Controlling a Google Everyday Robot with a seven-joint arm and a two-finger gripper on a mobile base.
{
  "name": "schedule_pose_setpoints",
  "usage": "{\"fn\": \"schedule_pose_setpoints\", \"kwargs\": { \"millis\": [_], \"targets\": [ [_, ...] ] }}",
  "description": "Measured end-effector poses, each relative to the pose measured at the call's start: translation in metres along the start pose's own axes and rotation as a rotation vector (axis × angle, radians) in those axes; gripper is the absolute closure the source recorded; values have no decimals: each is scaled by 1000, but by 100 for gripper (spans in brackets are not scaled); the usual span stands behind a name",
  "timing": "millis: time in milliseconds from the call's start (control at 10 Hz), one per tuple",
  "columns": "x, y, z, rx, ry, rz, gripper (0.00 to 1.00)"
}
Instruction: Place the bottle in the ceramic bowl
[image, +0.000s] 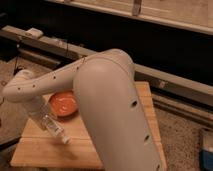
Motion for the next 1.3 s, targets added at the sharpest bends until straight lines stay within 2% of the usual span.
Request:
{"fn": "schedule_pose_setpoints", "kwargs": {
  "millis": [200, 400, 700, 900, 1300],
  "targets": [
    [-29, -14, -15, 16, -21, -9, 100],
    [-59, -43, -21, 35, -33, -4, 100],
    [-91, -81, -27, 64, -35, 26, 100],
    [-104, -103, -27, 89, -35, 57, 98],
    [-120, -130, -21, 114, -35, 136, 57]
  ]
}}
